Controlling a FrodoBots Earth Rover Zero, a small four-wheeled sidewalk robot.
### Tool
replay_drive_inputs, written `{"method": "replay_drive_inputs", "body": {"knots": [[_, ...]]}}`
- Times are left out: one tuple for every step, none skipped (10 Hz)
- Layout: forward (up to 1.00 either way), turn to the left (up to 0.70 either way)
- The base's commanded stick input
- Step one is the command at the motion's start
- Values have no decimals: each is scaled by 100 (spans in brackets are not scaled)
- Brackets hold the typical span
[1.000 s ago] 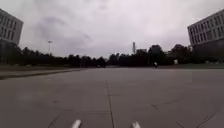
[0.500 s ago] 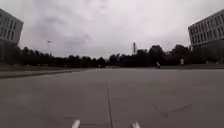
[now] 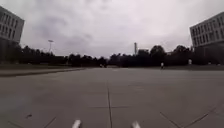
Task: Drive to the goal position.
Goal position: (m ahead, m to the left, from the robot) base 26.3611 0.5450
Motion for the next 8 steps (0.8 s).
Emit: {"method": "replay_drive_inputs", "body": {"knots": [[70,0],[70,0],[70,0],[70,0],[70,0],[70,0],[70,0],[70,0]]}}
